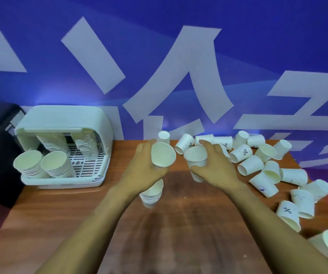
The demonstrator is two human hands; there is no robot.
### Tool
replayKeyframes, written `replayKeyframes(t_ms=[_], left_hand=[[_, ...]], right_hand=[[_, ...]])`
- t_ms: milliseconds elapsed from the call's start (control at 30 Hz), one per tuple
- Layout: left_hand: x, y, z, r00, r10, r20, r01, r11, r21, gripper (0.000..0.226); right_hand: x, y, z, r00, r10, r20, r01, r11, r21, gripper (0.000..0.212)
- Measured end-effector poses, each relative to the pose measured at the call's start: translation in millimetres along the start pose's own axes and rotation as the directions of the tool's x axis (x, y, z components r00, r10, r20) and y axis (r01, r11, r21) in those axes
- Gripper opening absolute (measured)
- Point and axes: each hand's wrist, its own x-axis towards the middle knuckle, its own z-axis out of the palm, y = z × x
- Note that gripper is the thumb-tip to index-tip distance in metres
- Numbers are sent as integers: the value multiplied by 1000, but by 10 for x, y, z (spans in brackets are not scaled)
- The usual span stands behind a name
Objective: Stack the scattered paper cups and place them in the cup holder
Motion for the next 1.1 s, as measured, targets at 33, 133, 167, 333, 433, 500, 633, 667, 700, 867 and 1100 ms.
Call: replayKeyframes(t_ms=[33,133,167,333,433,500,633,667,700,867,1100], left_hand=[[-36,-33,-91,1000,-5,-14,5,1000,6,56],[-132,-160,-317,997,-75,-10,75,996,45,78],[-150,-190,-379,995,-99,-7,99,993,58,82],[-147,-270,-635,976,-178,-130,190,977,92,83],[-177,-370,-762,955,-221,-197,241,967,86,74],[-211,-473,-828,947,-249,-204,274,957,101,73],[-314,-694,-953,940,-278,-196,307,942,136,69],[-326,-741,-986,939,-281,-198,311,940,138,69],[-324,-778,-1030,938,-281,-204,313,939,144,70],[-218,-992,-1268,947,-223,-232,268,946,184,74],[-340,-1531,-1873,958,-231,-170,261,947,188,84]], right_hand=[[-36,-102,41,1000,-9,5,9,1000,13,73],[-141,-362,148,998,-37,40,36,999,39,73],[-155,-422,174,998,-41,44,40,999,33,74],[-55,-622,225,995,-99,16,99,995,18,74],[86,-665,280,991,-130,29,129,991,37,75],[164,-691,351,988,-152,31,150,987,59,72],[194,-854,539,984,-161,75,152,981,117,62],[185,-912,583,982,-171,77,162,981,111,59],[180,-975,619,980,-181,84,173,980,97,58],[227,-1298,674,980,-185,76,185,983,9,71],[198,-1940,1145,984,-155,84,153,988,31,75]])
